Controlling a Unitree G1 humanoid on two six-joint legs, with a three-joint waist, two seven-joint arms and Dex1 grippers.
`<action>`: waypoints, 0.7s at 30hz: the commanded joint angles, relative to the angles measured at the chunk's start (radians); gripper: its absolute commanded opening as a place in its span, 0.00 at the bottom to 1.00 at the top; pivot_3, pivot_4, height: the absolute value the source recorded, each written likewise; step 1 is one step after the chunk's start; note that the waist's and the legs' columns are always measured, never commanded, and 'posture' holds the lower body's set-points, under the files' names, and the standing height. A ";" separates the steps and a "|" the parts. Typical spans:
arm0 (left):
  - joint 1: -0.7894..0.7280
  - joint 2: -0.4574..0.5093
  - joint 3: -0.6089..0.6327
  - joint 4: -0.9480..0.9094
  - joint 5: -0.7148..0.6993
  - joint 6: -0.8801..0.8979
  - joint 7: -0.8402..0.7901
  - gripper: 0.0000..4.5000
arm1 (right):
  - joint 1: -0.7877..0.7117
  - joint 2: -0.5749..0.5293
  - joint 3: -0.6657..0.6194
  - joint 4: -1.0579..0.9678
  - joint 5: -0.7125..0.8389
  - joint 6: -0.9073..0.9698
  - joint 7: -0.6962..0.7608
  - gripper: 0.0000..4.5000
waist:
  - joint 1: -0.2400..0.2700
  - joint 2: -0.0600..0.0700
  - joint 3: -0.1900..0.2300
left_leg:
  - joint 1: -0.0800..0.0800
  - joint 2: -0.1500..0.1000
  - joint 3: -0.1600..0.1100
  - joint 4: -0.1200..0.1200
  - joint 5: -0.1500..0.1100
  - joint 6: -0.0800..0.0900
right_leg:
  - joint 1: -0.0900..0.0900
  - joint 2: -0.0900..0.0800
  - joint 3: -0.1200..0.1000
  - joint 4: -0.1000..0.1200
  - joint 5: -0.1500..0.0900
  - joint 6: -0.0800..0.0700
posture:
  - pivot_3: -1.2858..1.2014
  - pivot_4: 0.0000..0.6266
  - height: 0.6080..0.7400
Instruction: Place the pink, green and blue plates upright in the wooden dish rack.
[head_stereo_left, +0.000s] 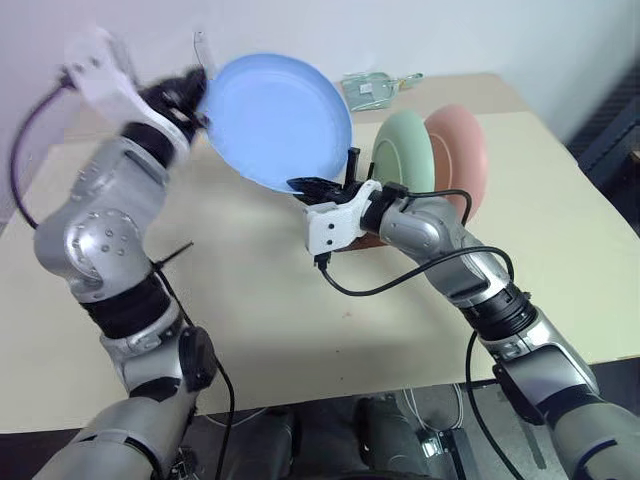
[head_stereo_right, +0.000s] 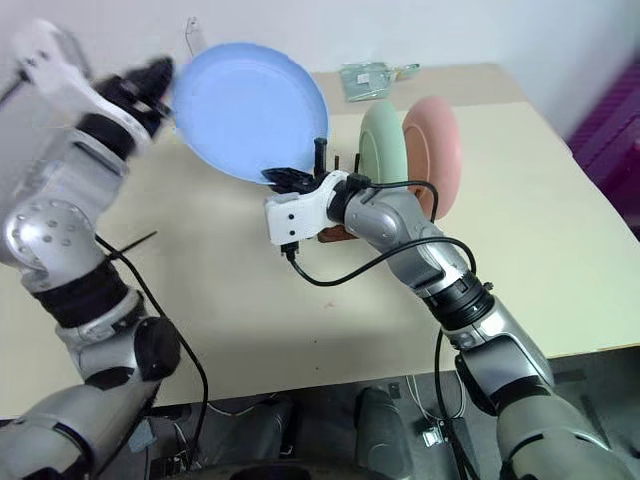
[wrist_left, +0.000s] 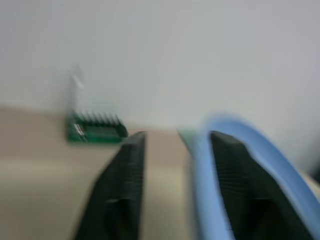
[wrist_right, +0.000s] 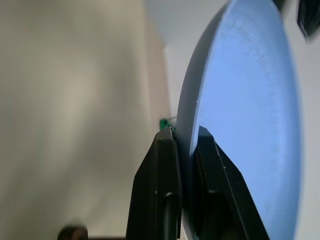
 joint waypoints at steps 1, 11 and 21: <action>0.023 0.119 0.076 0.127 0.074 -0.156 -0.004 0.53 | -0.007 0.035 -0.110 -0.091 0.170 0.058 0.042 0.00 | -0.002 0.000 0.000 | 0.000 0.000 -0.001 0.000 0.000 0.000 | 0.000 0.001 0.000 0.000 0.000 0.000 | 0.52 0.24 1.00; 0.717 0.313 -0.361 -0.083 0.088 -0.403 -0.640 0.53 | -0.079 0.178 -0.609 -0.353 1.348 0.813 -0.182 0.00 | 0.015 0.004 0.002 | -0.001 -0.001 -0.003 0.001 -0.001 0.001 | 0.002 -0.001 0.002 -0.001 0.002 -0.004 | 0.52 0.24 1.00; 0.754 0.255 -0.495 -0.210 0.030 -0.377 -0.742 0.53 | -0.019 0.081 -0.678 -0.306 1.771 1.073 -0.624 0.00 | 0.012 0.011 0.002 | -0.001 0.001 -0.003 0.000 0.000 0.000 | 0.001 0.000 0.002 0.000 0.003 -0.005 | 0.52 0.24 1.00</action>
